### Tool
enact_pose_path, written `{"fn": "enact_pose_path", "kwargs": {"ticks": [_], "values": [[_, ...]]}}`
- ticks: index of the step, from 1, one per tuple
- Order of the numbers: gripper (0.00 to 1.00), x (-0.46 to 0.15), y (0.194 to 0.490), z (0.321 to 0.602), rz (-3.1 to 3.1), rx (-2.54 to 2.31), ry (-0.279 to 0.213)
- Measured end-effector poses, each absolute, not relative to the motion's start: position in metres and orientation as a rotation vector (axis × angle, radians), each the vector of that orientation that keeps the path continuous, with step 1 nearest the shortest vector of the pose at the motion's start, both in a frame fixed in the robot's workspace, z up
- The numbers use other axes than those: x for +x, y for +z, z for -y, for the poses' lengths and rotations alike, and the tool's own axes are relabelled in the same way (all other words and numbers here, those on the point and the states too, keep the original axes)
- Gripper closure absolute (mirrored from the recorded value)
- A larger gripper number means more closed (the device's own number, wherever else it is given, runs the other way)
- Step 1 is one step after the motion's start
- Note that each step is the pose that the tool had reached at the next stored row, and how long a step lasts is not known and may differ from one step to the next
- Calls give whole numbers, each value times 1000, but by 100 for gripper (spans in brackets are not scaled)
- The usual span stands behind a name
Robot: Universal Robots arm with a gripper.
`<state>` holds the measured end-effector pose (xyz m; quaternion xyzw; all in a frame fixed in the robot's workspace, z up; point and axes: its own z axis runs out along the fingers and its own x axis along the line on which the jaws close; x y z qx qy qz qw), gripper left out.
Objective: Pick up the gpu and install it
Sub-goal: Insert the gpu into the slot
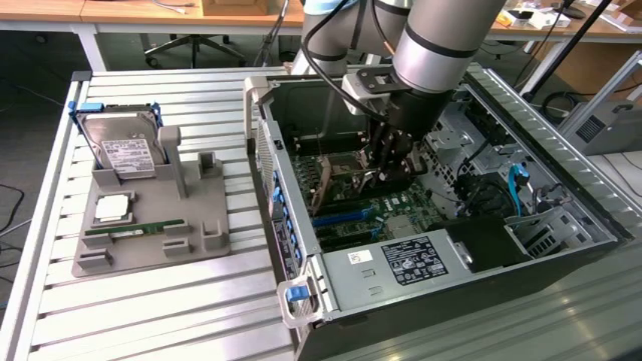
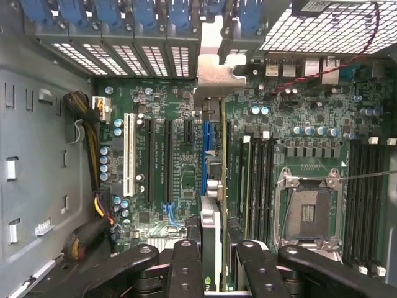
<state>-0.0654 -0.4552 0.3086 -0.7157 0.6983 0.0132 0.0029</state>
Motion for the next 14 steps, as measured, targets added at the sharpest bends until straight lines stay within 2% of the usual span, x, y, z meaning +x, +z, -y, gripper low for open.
{"fn": "enact_pose_path", "kwargs": {"ticks": [14], "values": [[73, -74, 302, 455, -2190, -2244, 42]]}}
